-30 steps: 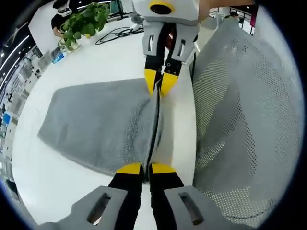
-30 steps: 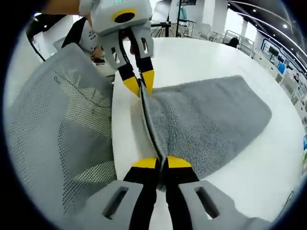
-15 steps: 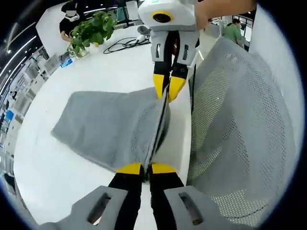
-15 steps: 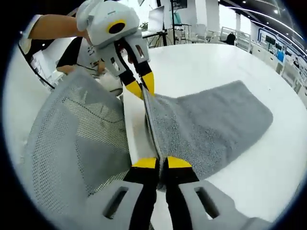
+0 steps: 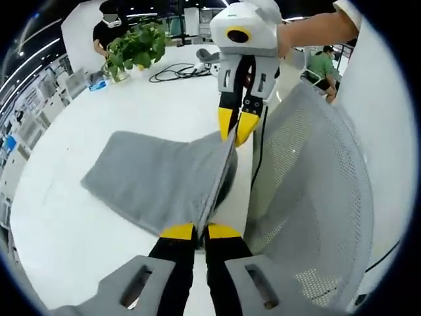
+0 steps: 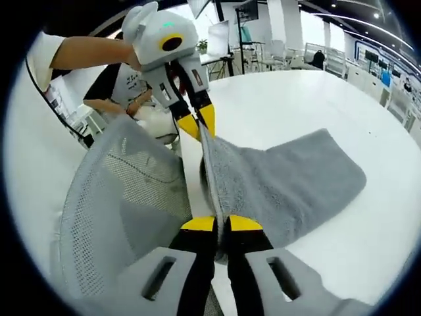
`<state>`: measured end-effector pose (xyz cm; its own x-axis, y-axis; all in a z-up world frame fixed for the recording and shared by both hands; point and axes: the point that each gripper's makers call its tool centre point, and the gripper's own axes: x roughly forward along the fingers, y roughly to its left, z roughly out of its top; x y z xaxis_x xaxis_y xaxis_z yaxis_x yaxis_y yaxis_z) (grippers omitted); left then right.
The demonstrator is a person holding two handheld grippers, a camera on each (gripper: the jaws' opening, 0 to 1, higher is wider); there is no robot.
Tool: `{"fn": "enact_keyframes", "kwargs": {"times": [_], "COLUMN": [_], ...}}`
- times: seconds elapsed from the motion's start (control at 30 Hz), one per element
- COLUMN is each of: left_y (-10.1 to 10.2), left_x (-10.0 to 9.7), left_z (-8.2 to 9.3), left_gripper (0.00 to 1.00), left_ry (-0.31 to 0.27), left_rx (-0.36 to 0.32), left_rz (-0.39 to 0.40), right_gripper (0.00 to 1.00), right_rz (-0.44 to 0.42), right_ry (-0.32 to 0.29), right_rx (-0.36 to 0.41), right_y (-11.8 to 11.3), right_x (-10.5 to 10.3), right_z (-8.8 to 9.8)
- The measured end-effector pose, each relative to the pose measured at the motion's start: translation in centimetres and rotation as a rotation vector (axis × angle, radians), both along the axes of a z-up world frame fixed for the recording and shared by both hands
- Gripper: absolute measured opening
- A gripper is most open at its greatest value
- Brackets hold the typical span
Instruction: Fold the towel on the table until its edges align and the towel forms a compact rectangular stack.
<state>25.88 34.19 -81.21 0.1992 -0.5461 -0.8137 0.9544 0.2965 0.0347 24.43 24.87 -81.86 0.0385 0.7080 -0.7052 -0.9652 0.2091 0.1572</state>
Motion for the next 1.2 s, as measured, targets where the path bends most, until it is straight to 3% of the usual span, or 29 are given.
{"fn": "enact_keyframes", "kwargs": {"times": [0.33, 0.67, 0.8, 0.87, 1.07, 1.2], "left_y": [-0.9, -1.7, -1.6, -1.6, -1.8, -1.7], "left_x": [1.1, 2.4, 4.2, 5.1, 7.2, 8.8], "left_z": [3.8, 7.1, 7.3, 7.1, 6.7, 6.2], "left_gripper": [0.04, 0.04, 0.04, 0.04, 0.04, 0.04], "left_ry": [-0.012, 0.004, -0.018, -0.018, -0.028, -0.066], "left_rx": [-0.072, -0.126, -0.132, -0.137, -0.141, -0.12], "left_rz": [-0.013, -0.023, -0.003, 0.015, 0.052, 0.065], "right_gripper": [0.03, 0.03, 0.03, 0.03, 0.03, 0.03], "right_rz": [-0.003, -0.028, -0.088, -0.116, -0.156, -0.182], "right_ry": [-0.036, -0.016, -0.009, -0.049, -0.052, -0.065], "right_rx": [0.031, 0.082, 0.09, 0.083, 0.072, 0.055], "right_y": [-0.5, -0.6, -0.5, -0.7, -0.7, -0.7], "right_x": [1.1, 1.9, 3.4, 4.5, 6.1, 7.5], "right_z": [3.5, 6.4, 6.5, 6.5, 6.5, 6.3]}}
